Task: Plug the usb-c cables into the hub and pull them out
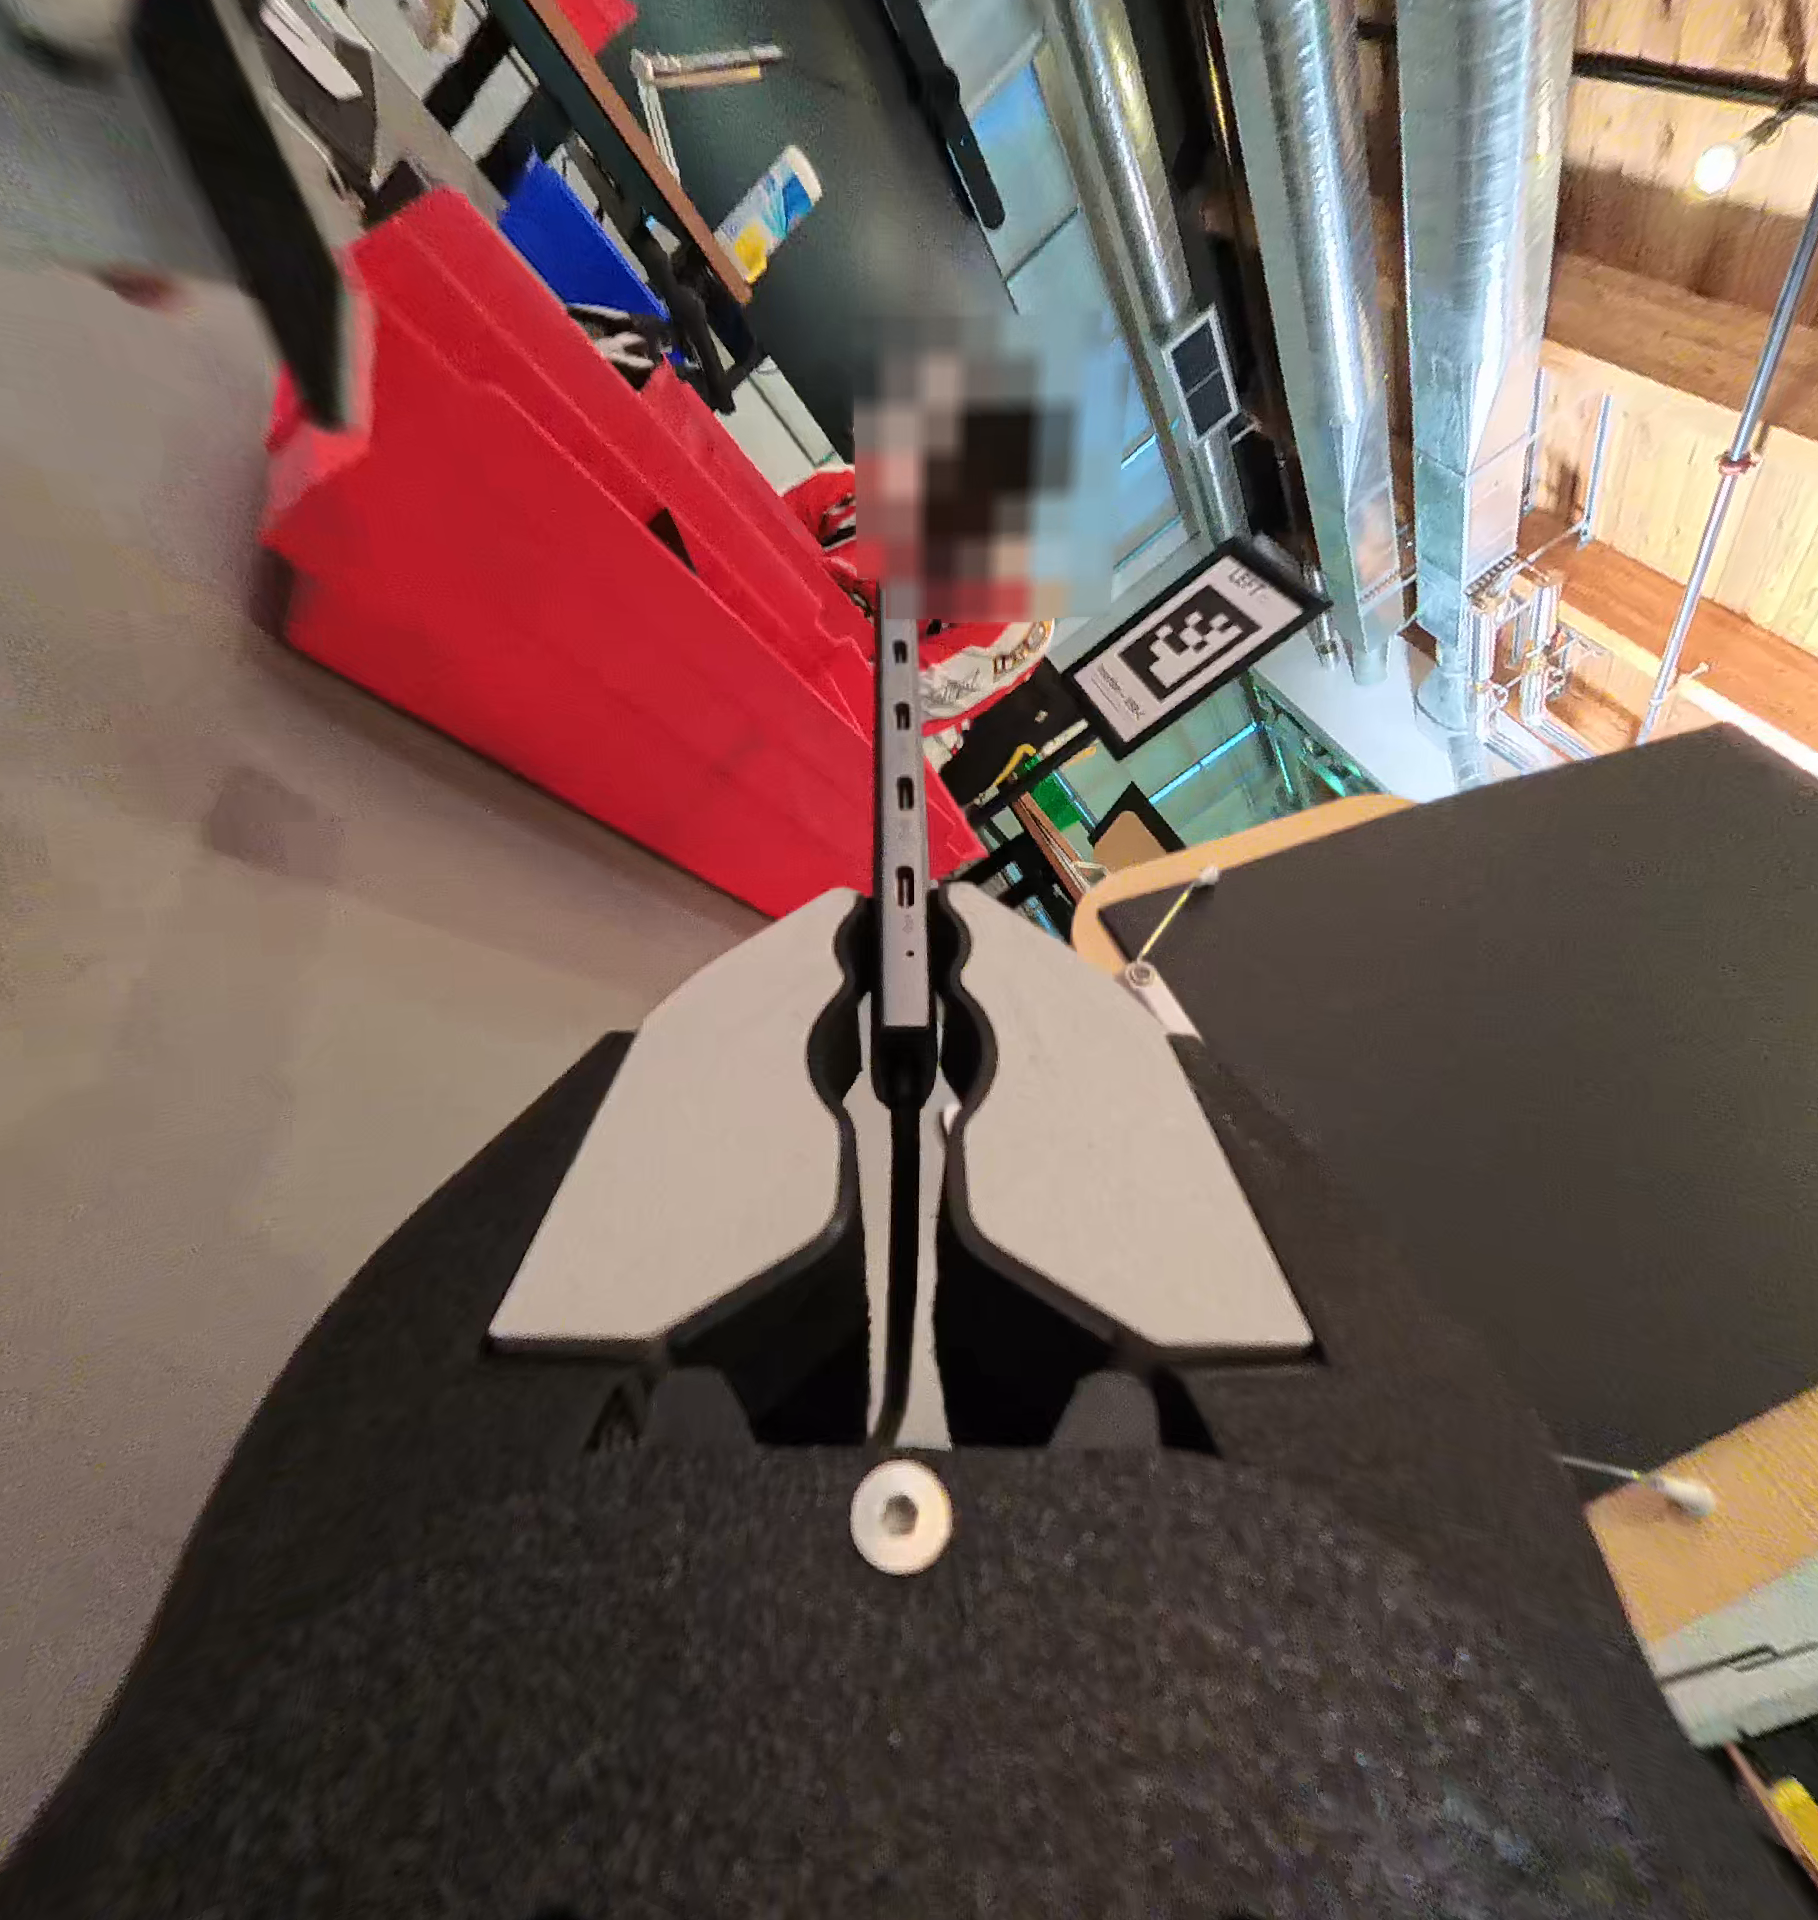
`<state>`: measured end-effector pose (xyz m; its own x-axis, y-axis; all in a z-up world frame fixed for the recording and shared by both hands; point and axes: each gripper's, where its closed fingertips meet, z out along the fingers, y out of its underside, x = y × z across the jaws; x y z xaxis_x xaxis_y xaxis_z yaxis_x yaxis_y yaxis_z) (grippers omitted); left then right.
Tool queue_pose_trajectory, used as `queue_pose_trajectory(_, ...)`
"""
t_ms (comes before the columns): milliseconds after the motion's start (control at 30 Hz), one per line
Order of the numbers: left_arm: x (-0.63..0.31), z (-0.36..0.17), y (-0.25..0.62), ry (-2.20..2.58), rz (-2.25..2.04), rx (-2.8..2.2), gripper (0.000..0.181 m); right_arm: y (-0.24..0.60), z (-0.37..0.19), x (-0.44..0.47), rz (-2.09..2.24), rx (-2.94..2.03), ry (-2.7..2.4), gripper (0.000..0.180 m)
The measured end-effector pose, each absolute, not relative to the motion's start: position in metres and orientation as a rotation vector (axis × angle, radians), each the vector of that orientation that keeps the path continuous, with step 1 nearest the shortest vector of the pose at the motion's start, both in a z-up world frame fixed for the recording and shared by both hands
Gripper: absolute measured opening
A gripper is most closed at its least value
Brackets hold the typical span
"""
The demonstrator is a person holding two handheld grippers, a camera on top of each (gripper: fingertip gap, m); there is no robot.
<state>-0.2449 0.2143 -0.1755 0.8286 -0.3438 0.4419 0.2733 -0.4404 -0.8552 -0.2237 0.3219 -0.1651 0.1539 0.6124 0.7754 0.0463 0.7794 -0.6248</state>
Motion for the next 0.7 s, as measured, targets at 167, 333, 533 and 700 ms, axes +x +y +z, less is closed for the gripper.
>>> queue_pose_trajectory(167, -0.264, -0.134, 0.249, 0.434, -0.376, -1.869, 0.054, 0.297, -0.166, -0.225, 0.640, -0.583, -1.493, 0.009)
queue_pose_trajectory(333, -0.269, -0.129, 0.250, 0.846, -0.178, -1.797, 0.045, 0.270, -0.155, -0.215, 1.021, -0.620, -1.580, 0.009)
queue_pose_trajectory(533, -0.240, -0.126, 0.238, 0.918, -0.319, -1.689, 0.034, 0.258, -0.148, -0.206, 1.286, -0.644, -1.586, 0.009)
queue_pose_trajectory(700, -0.236, -0.139, 0.240, 0.967, -0.243, -1.653, 0.014, 0.257, -0.157, -0.207, 1.178, -0.633, -1.654, 0.009)
